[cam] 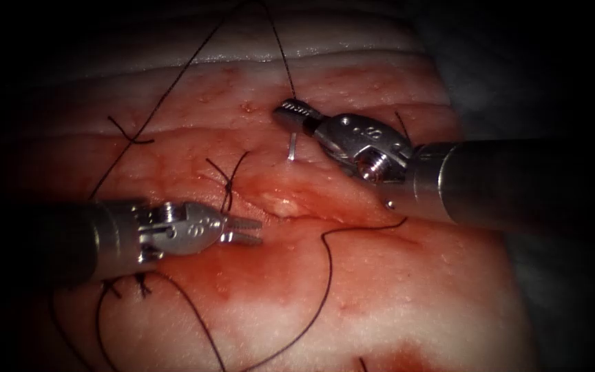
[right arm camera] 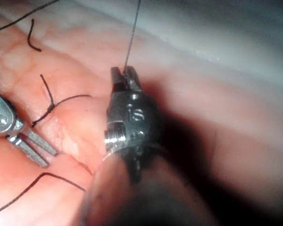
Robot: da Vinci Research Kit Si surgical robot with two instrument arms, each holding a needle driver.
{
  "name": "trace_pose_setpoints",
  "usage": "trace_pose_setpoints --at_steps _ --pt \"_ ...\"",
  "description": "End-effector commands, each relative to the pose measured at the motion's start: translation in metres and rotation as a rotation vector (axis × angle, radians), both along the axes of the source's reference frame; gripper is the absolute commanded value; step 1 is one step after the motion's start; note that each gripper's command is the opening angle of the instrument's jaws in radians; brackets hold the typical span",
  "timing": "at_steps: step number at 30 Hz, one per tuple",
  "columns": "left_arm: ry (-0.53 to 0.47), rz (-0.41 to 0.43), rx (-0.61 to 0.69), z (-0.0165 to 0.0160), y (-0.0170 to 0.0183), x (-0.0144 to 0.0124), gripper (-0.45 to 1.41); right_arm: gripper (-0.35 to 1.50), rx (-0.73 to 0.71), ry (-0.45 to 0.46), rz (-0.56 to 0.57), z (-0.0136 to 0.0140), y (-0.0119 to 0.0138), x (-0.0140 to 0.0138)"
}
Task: Wound Closure
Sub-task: Using the right needle driver push the needle through the skin above the cut.
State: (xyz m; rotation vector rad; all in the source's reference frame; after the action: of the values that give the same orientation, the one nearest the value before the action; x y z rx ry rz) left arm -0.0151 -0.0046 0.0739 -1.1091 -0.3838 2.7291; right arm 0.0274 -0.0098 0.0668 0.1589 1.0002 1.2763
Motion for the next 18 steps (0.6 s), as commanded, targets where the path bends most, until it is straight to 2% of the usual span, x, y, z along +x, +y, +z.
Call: trace_pose_setpoints --at_steps 1,9,18 --pt "-0.001 0.0 -0.001 0.0006 0.0001 -0.0005 -0.15 -0.35 0.05 0.039 0.032 0.0003 0.0003 0.0009" --pt "-0.001 0.001 -0.001 0.0006 0.0002 -0.0005 -0.15 -0.35 0.317 0.163 0.051 0.001 -0.001 0.001" --pt "-0.002 0.001 0.0 0.0006 0.0003 -0.0005 -0.18 -0.35 0.473 0.238 -0.019 0.0004 -0.005 0.0017"
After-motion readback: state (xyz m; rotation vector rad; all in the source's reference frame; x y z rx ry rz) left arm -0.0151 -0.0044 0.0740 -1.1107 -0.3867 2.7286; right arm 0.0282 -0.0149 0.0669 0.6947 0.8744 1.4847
